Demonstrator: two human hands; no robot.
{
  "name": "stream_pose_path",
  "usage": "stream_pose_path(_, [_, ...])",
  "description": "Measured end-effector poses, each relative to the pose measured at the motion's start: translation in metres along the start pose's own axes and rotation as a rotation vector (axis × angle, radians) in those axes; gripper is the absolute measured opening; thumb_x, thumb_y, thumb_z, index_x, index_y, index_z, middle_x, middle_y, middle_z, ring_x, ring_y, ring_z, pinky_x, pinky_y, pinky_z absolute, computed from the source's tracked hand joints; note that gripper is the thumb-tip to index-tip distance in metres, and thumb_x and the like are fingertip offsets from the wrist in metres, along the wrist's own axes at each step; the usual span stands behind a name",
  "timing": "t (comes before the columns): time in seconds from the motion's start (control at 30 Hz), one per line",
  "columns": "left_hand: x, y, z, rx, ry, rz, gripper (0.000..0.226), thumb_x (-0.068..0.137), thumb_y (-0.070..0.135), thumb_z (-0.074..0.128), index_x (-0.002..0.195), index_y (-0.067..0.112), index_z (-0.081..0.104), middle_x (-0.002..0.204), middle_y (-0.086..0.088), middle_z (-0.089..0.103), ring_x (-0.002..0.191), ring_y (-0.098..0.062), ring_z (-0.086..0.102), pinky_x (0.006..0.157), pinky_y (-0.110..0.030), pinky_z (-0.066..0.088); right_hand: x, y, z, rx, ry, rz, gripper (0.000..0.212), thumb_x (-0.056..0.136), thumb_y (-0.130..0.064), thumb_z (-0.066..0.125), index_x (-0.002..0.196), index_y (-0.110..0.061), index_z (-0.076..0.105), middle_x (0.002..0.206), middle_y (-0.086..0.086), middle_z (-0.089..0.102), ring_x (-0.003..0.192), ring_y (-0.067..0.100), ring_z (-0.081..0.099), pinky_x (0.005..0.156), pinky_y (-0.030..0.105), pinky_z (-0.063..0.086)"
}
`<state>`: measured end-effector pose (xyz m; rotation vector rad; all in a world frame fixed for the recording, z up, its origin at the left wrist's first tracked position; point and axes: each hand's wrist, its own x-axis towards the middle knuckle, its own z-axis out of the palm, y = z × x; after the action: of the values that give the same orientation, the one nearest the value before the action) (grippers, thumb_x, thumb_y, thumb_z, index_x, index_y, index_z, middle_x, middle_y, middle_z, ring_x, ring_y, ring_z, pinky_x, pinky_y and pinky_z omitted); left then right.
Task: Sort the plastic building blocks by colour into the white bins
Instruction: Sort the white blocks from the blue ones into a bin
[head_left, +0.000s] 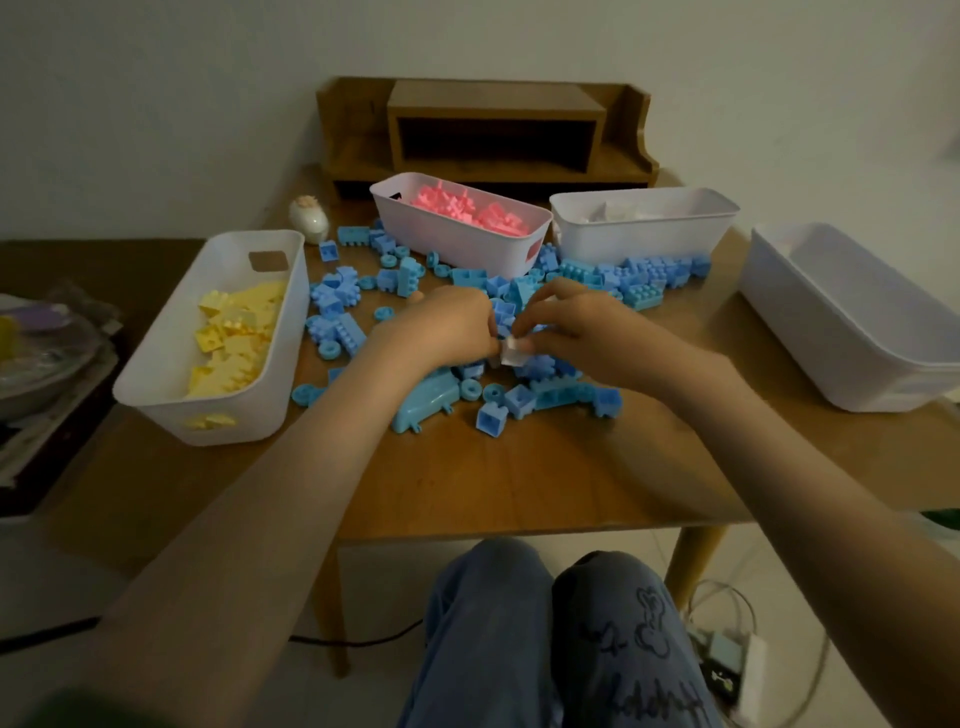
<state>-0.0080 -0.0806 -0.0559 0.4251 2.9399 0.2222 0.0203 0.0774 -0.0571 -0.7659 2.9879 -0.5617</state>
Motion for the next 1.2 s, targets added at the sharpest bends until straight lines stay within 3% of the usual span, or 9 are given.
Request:
stream_pose_path(0.2, [0.012,0.008,-0.008,0.049,-0.106,0.055,0.024,0.087,0.041,0.062,0.089,0.017,0.063,0.093,-0.005,0.058,0.092,-0.024,0.057,0.075,-0.033,0.035,0.002,0.035,-0.022,0.057,0.085,0.088,0.022,0.093,-0.027,0.053,0.113,-0.022,0.063,0.116,0.0,0.047,0.098,0.012,0.049,0.085,0.021,0.036])
stream_pose_path(0.33, [0.022,0.016,-0.029,-0.006,-0.103,0.044,0.026,0.09,0.039,0.06,0.083,0.014,0.053,0.078,-0.005,0.046,0.07,-0.021,0.047,0.06,-0.029,0.035,0.009,0.053,-0.029,0.209,0.134,0.16,0.019,0.093,-0.03,0.054,0.108,-0.024,0.064,0.101,-0.005,0.049,0.082,0.007,0.048,0.077,0.024,0.039])
stream_pose_path(0.4, [0.031,0.022,-0.041,-0.033,-0.051,0.027,0.03,0.091,0.036,0.059,0.078,0.011,0.052,0.066,-0.004,0.042,0.058,-0.018,0.041,0.052,-0.027,0.031,0.016,0.062,-0.036,0.272,0.169,0.176,0.016,0.093,-0.029,0.055,0.105,-0.024,0.064,0.09,-0.01,0.049,0.077,0.005,0.048,0.071,0.021,0.038])
stream_pose_path(0.5, [0.052,0.033,-0.056,-0.04,0.088,0.05,0.022,0.095,0.026,0.054,0.082,0.008,0.057,0.068,-0.004,0.044,0.055,-0.016,0.039,0.05,-0.028,0.029,0.033,0.081,-0.045,0.268,0.256,0.186,0.016,0.094,-0.028,0.054,0.104,-0.022,0.065,0.088,-0.009,0.052,0.079,0.007,0.05,0.072,0.022,0.039])
stream_pose_path(0.63, [0.092,0.054,-0.063,-0.067,0.169,0.091,0.029,0.099,0.027,0.046,0.079,0.007,0.052,0.08,-0.01,0.051,0.074,-0.027,0.05,0.068,-0.035,0.037,0.063,0.109,-0.057,0.27,0.418,0.261,0.023,0.093,-0.031,0.054,0.108,-0.019,0.066,0.11,0.006,0.059,0.099,0.021,0.055,0.087,0.036,0.045])
stream_pose_path(0.77, [0.128,0.075,-0.064,-0.121,0.278,0.095,0.023,0.101,0.022,0.04,0.116,0.006,0.048,0.106,-0.012,0.056,0.1,-0.03,0.053,0.077,-0.036,0.035,0.089,0.13,-0.067,0.183,0.548,0.325,0.023,0.094,-0.026,0.053,0.109,-0.014,0.065,0.111,0.009,0.052,0.096,0.021,0.049,0.081,0.028,0.035])
stream_pose_path(0.93, [0.175,0.088,-0.05,-0.124,0.23,0.107,0.033,0.098,0.016,0.042,0.13,0.008,0.04,0.123,-0.015,0.053,0.112,-0.032,0.049,0.09,-0.039,0.036,0.109,0.16,-0.067,0.066,0.537,0.396,0.024,0.097,-0.02,0.048,0.113,-0.011,0.063,0.12,0.01,0.047,0.088,0.016,0.045,0.081,0.021,0.031])
stream_pose_path(1.1, [0.201,0.105,-0.026,-0.064,0.313,0.053,0.036,0.096,0.014,0.047,0.131,0.01,0.04,0.132,-0.014,0.047,0.123,-0.031,0.043,0.098,-0.039,0.033,0.115,0.179,-0.06,0.011,0.49,0.472,0.026,0.097,-0.017,0.046,0.12,-0.012,0.057,0.13,0.01,0.047,0.109,0.026,0.052,0.084,0.023,0.033])
stream_pose_path(1.2, [0.206,0.109,-0.026,-0.167,0.277,0.089,0.048,0.1,0.023,0.044,0.142,0.009,0.027,0.142,-0.015,0.038,0.13,-0.031,0.037,0.103,-0.04,0.032,0.117,0.185,-0.056,-0.018,0.466,0.549,0.034,0.097,-0.019,0.041,0.13,-0.018,0.048,0.137,0.009,0.045,0.121,0.028,0.047,0.1,0.037,0.036])
